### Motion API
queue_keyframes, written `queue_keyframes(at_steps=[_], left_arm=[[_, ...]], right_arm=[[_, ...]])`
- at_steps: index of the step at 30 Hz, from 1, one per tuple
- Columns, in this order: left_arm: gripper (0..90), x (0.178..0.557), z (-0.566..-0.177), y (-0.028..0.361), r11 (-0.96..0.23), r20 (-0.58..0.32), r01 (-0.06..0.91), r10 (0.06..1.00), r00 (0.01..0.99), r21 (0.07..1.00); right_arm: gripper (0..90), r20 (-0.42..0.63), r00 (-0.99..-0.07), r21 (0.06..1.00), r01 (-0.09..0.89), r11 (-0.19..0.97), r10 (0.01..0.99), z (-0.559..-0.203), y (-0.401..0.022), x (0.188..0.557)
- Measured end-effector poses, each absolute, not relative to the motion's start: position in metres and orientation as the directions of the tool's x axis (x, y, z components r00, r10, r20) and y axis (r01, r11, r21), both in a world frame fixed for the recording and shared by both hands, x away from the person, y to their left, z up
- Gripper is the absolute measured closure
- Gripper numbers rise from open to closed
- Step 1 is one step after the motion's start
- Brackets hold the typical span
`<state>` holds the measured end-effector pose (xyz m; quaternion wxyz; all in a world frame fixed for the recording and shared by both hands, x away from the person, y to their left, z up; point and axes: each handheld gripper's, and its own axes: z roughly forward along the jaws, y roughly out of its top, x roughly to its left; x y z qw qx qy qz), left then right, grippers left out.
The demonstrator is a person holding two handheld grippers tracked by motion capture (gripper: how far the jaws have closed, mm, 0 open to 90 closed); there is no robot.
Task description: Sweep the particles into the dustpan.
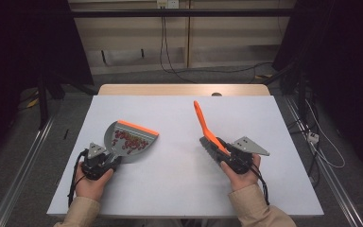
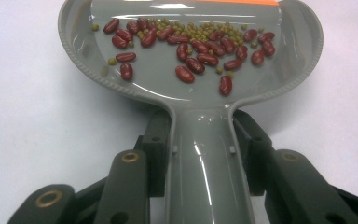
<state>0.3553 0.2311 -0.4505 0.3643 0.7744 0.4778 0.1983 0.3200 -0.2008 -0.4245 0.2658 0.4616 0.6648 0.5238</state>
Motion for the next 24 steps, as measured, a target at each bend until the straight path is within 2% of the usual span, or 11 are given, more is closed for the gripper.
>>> queue_keyframes(at_steps=[4,11,24], left_arm=[[62.4,0.351,-0.451,0.229,-0.270,-0.055,0.590,0.879,0.474,0.761],[51.3,0.336,-0.446,0.226,-0.271,-0.087,0.581,0.854,0.513,0.768],[44.3,0.321,-0.441,0.215,-0.309,-0.107,0.554,0.797,0.594,0.773]], right_arm=[[71.1,0.135,-0.430,0.940,0.342,0.023,0.893,-0.425,-0.201,0.320],[71.1,0.137,-0.424,0.940,0.340,0.018,0.895,-0.426,-0.205,0.319],[71.0,0.152,-0.425,0.939,0.345,0.004,0.893,-0.428,-0.206,0.322]])
